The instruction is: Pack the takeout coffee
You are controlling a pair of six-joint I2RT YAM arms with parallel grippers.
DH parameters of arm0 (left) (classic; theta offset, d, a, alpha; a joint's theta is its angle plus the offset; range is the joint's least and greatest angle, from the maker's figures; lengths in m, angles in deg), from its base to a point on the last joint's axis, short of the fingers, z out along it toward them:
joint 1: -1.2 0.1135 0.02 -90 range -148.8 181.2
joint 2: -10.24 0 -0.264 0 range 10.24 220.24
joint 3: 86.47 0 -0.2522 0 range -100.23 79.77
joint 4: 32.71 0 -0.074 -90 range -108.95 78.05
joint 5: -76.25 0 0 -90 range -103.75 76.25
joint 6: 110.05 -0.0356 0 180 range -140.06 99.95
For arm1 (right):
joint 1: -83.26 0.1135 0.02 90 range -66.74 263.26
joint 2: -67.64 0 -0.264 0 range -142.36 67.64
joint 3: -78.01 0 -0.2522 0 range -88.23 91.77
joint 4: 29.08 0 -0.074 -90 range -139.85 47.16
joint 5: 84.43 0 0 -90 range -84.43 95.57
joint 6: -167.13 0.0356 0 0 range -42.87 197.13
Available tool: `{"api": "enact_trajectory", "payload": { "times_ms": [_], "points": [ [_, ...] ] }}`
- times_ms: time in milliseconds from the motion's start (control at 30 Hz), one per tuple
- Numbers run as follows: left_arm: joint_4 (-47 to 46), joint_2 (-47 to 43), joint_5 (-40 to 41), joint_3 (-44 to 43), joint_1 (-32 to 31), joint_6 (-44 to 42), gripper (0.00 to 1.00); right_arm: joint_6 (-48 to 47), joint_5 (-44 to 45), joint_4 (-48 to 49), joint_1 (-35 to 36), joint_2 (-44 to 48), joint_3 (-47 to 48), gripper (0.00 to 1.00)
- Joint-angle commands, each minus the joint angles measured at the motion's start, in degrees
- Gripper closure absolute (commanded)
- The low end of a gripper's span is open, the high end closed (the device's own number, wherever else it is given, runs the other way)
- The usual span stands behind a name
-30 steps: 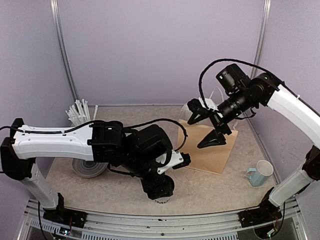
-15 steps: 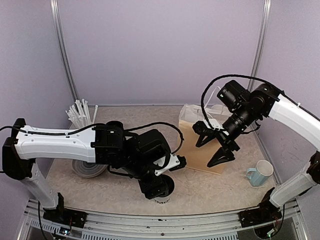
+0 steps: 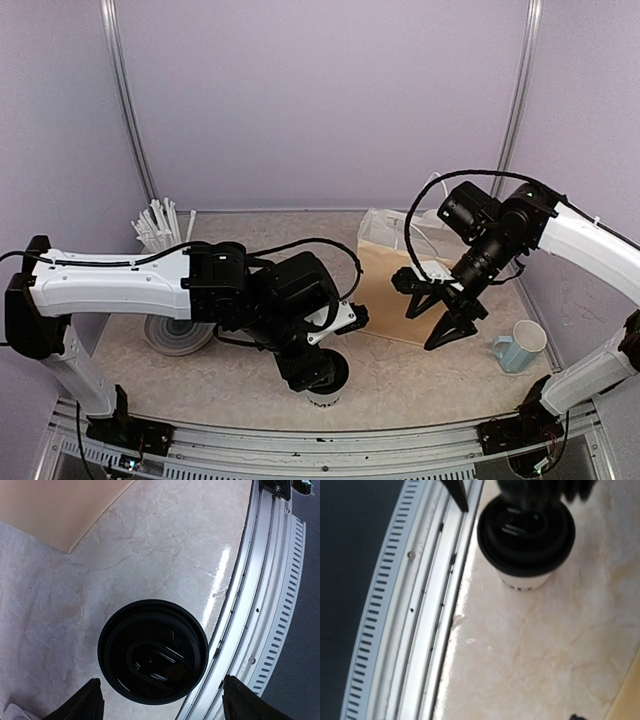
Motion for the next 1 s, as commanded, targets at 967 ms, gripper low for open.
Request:
{"api": "enact_trajectory", "payload": {
  "times_ms": [967],
  "points": [
    [4.56,8.26,0.92,-6.33,2.07,-1.76,0.21,1.34,-0.28,0.27,0.37,1.50,-1.32,0.24]
  ]
}}
